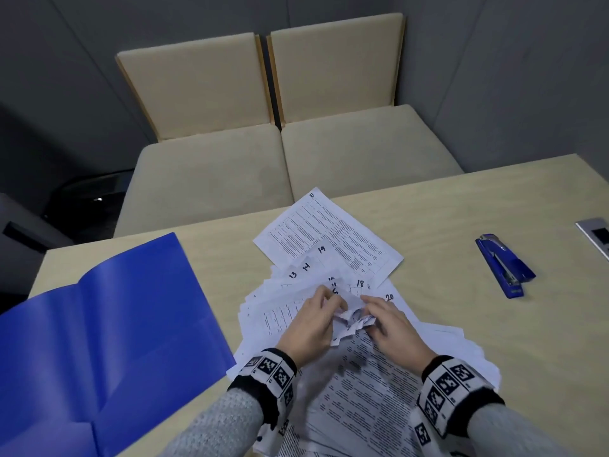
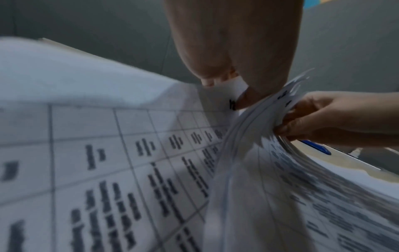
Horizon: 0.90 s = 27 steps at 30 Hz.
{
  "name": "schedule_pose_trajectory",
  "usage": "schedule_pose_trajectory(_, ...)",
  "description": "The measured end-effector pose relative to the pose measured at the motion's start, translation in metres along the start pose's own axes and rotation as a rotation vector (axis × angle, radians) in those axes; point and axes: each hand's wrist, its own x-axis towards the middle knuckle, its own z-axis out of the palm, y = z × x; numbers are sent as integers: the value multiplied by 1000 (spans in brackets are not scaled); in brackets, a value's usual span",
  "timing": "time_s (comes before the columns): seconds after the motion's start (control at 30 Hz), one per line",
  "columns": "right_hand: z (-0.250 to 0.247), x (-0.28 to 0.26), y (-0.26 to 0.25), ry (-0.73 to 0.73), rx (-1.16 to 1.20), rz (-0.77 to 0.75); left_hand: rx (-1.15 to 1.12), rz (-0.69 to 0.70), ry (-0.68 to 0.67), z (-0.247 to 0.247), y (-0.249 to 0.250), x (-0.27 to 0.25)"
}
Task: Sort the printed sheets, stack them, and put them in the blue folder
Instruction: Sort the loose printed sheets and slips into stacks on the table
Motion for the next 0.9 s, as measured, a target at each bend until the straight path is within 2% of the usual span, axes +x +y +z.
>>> schedule_pose_trajectory(0.07,2,0,0,25,-2,-18,-77,-32,79,-1,3,-1)
schedule_pose_trajectory(0.13,4,-2,1,54,-2,-39,-222,-138,168,-6,5,-1)
schedule_pose_trajectory(0.23,7,-5,3,74,-4,-49,-333,-266,182,-14,3,2)
schedule_pose_trajectory(0.37,8,-7,2,68,1,-41,-224,-317,140,-16,-4,5)
schedule_pose_trajectory(0.47,7,-7,1,62,7,-42,-131,-295,227,-15,-8,6)
schedule_pose_trajectory(0.57,7,-6,1,53,3,-32,-36,-394,312,-15,-17,12)
schedule_pose_trajectory(0.7,8,-5,1,55,-9,-35,88,-590,182,-20,-24,28)
schedule_pose_trajectory(0.9,8,-5,2,55,-11,-38,131,-563,148,-26,-25,35)
